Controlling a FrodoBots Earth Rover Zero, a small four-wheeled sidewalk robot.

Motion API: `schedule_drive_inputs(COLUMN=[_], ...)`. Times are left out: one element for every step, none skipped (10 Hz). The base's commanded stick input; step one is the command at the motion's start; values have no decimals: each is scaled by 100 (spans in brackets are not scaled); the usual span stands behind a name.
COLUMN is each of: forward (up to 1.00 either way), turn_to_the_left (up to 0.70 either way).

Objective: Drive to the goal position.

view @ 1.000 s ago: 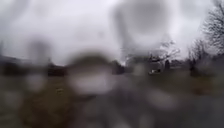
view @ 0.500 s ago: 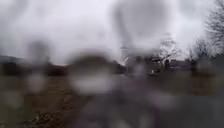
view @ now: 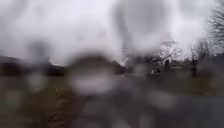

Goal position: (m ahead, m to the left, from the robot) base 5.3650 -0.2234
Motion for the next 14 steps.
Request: schedule_drive_inputs(forward=[85, 85, 85, 85, 85, 85, 85, 85, 85, 85, 85, 85, 85, 85], turn_to_the_left=[0, 0, 0, 0, 0, 0, 0, 0, 0, 0, 0, 0, 0, 0])
